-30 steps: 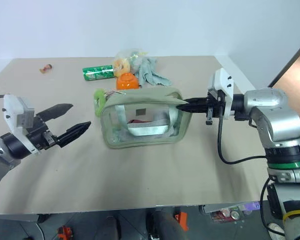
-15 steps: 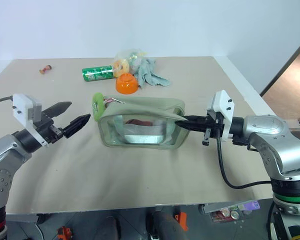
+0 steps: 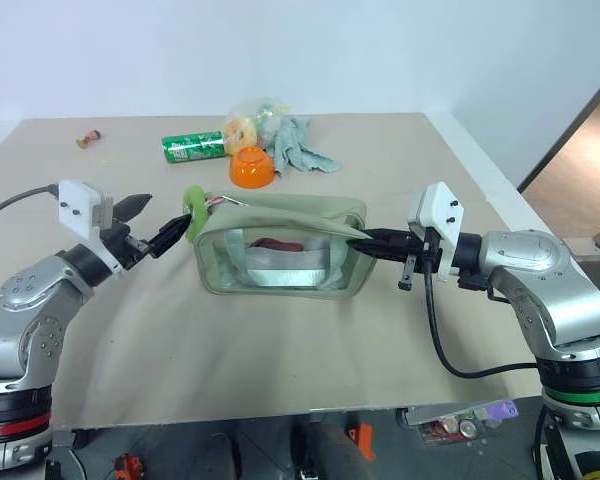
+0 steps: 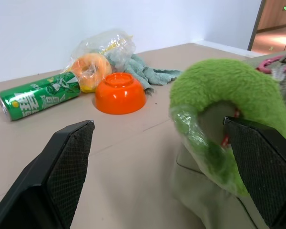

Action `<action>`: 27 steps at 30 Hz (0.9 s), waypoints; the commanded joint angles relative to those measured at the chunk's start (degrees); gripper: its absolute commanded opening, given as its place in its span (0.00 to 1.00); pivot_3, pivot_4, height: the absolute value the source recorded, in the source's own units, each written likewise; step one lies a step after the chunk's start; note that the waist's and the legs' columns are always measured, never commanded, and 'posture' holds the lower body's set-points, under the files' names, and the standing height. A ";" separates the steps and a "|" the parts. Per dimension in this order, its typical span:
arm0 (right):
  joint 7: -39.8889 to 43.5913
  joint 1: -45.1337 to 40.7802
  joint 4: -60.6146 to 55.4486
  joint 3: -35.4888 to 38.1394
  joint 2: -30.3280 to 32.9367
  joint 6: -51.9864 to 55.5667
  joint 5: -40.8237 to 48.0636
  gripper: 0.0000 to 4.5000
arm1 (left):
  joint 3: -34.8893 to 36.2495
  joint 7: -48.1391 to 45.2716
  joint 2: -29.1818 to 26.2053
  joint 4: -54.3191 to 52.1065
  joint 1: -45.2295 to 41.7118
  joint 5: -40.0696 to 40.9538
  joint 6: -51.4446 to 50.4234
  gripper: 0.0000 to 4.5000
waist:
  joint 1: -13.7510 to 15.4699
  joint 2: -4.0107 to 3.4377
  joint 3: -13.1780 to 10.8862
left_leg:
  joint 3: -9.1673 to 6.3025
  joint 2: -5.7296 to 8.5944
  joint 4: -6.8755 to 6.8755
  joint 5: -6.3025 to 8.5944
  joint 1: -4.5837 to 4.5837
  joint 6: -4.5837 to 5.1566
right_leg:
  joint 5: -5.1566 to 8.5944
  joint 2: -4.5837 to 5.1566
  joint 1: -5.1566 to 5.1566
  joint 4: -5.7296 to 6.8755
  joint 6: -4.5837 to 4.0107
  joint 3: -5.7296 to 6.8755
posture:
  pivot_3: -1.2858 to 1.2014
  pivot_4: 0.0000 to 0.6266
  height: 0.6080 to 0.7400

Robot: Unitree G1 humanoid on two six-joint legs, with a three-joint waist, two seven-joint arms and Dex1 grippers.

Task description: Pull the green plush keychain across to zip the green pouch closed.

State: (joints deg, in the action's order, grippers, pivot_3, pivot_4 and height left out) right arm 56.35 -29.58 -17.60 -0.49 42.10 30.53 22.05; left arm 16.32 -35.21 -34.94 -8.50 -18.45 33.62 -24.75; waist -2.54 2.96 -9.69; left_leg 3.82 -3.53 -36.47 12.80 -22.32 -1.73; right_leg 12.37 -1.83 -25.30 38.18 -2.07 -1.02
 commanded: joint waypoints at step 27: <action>1.50 -1.43 2.20 -2.18 1.50 -3.78 -2.90 0.00 | 0.16 -5.31 2.31 3.39 -10.99 -0.98 6.32 0.01 | -0.01 0.02 0.01 | 0.00 0.01 -0.07 -0.01 0.00 -0.01 | -0.04 0.02 0.04 0.00 0.06 0.00 | 0.52 0.24 1.00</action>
State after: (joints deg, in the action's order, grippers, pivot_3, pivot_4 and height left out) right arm 57.27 -30.43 -15.48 -1.99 42.81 26.84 19.58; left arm 13.94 -40.42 -31.14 -2.17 -27.35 31.24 -19.19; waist -2.55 2.98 -9.67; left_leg 3.81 -3.51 -36.53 12.79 -22.32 -1.74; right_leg 12.34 -1.82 -25.26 38.18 -2.01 -1.01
